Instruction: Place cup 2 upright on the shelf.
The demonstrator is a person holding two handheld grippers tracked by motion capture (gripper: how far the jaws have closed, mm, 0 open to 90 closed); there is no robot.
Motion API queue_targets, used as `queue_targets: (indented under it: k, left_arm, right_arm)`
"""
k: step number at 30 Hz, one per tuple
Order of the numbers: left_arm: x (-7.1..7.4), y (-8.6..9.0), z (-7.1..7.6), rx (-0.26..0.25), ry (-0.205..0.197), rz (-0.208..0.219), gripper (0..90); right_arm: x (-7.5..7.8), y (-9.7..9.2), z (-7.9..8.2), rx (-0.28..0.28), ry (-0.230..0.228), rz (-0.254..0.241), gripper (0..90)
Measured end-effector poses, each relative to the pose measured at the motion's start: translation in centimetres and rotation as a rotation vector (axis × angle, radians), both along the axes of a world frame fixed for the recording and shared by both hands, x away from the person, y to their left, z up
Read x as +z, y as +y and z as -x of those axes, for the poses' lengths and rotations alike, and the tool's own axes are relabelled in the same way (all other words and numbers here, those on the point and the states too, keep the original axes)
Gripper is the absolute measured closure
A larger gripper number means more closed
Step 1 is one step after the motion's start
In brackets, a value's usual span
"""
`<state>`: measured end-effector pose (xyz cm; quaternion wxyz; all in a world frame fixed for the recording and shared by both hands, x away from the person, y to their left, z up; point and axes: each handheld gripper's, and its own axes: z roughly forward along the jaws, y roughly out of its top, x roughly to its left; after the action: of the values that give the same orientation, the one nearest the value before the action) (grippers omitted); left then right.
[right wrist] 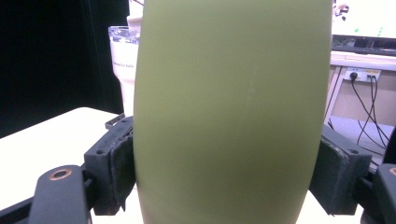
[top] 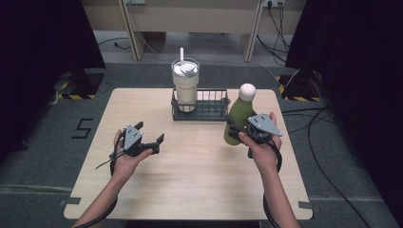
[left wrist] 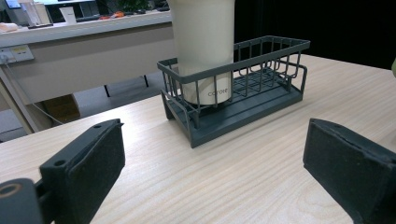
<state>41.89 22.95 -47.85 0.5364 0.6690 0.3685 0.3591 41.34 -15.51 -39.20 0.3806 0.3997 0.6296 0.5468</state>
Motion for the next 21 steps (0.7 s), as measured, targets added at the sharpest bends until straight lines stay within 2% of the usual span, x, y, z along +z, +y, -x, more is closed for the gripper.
queue_targets:
  k: [21]
  left_arm:
    - [0.0,0.1,0.0,0.003,-0.002,0.003,4.9]
  right_arm:
    - [1.1,0.8,-2.0,-0.008,-0.008,0.002,21.4]
